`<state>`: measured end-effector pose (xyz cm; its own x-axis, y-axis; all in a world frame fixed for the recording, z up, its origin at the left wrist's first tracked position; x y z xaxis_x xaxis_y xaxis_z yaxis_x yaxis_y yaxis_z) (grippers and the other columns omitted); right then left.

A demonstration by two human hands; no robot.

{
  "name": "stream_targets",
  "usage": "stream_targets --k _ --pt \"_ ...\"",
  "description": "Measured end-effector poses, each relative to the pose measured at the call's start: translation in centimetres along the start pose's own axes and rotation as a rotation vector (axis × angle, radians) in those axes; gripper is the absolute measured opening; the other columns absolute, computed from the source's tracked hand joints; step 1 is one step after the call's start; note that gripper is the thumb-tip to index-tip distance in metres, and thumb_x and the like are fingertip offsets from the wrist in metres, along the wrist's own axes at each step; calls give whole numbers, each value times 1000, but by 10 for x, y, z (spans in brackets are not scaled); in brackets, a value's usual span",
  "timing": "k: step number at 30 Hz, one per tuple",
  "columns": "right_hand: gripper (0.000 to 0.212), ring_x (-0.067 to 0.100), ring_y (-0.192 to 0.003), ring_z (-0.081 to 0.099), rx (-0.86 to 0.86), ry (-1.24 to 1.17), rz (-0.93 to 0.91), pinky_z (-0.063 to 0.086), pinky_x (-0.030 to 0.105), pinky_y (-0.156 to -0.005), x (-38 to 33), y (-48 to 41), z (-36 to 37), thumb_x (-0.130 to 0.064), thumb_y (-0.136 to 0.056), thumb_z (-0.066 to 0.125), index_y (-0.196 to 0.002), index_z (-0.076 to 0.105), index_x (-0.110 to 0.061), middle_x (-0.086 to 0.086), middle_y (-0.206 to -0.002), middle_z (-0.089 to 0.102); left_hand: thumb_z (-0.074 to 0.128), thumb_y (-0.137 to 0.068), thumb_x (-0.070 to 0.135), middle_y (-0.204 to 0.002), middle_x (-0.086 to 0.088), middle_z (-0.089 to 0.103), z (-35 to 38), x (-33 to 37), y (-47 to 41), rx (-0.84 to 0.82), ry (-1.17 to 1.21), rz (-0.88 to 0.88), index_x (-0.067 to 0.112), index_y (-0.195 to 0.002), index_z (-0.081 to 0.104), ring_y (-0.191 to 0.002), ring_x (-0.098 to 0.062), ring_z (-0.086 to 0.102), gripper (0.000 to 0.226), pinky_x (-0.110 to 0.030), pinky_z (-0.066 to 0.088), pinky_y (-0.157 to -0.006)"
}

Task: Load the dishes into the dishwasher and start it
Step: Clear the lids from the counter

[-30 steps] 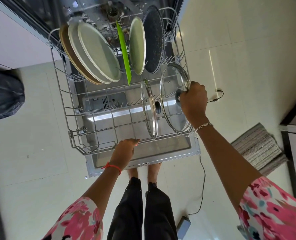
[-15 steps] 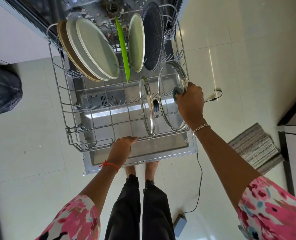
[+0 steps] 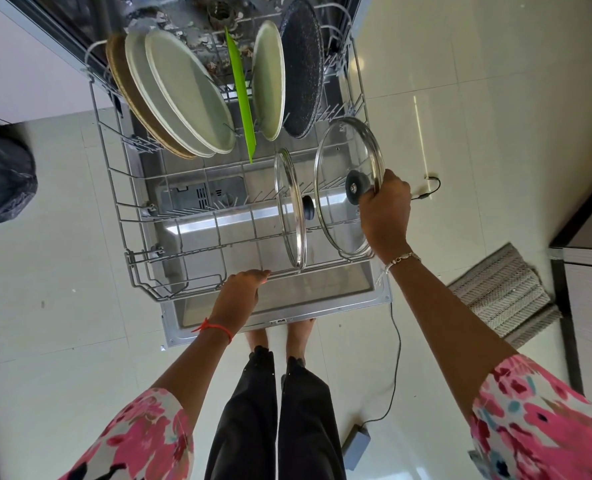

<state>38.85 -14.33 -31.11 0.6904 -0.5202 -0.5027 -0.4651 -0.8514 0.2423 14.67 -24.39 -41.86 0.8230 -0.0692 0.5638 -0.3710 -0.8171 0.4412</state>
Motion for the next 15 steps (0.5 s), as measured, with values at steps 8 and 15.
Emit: stream_targets --k 8,15 --pt "21 27 -76 46 58 13 19 33 32 -64 7 -8 -29 -7 -90 46 -96 58 9 24 -87 59 53 -87 -7 -112 -15 67 0 0 -2 -35 9 -23 4 -118 61 -105 -28 64 34 -35 46 -99" --pt "18 23 -75 41 12 52 6 33 31 -64 12 -23 -33 -5 -88 46 -92 58 8 12 -78 47 52 -88 -6 -113 -15 66 -2 0 -3 -52 11 -47 5 -119 61 -106 -27 63 33 -34 45 -100"
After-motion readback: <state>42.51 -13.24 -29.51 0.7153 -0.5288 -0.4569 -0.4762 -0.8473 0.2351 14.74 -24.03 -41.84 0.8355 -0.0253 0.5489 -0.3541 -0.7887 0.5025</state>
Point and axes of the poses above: each hand's wrist, its own y-axis away from the middle knuckle, its own z-axis out of the palm, x = y × z, the point moved 5 cm from there along -y, towards the middle knuckle
